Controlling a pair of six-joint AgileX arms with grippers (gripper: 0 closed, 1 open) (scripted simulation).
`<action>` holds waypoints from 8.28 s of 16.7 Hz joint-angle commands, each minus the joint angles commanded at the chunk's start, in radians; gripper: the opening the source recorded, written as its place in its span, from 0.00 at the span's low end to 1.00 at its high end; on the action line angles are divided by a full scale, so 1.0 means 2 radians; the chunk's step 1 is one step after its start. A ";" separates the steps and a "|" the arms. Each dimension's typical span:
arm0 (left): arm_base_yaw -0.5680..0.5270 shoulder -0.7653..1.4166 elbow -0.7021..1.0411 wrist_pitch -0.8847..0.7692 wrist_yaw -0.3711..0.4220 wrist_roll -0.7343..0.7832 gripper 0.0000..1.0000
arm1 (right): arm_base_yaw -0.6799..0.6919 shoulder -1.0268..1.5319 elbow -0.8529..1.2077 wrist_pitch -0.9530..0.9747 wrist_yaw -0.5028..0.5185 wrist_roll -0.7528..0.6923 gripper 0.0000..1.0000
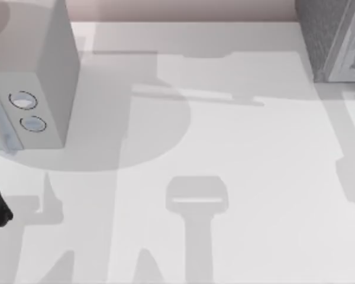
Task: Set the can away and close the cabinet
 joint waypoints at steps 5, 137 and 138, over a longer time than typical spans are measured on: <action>0.000 0.000 0.000 0.000 0.000 0.000 1.00 | 0.000 0.000 0.000 0.000 0.000 0.000 0.45; 0.000 0.000 0.000 0.000 0.000 0.000 1.00 | -0.464 -0.378 -0.515 0.143 -0.475 0.003 1.00; 0.000 0.000 0.000 0.000 0.000 0.000 1.00 | -0.433 -0.379 -0.516 0.142 -0.444 0.003 1.00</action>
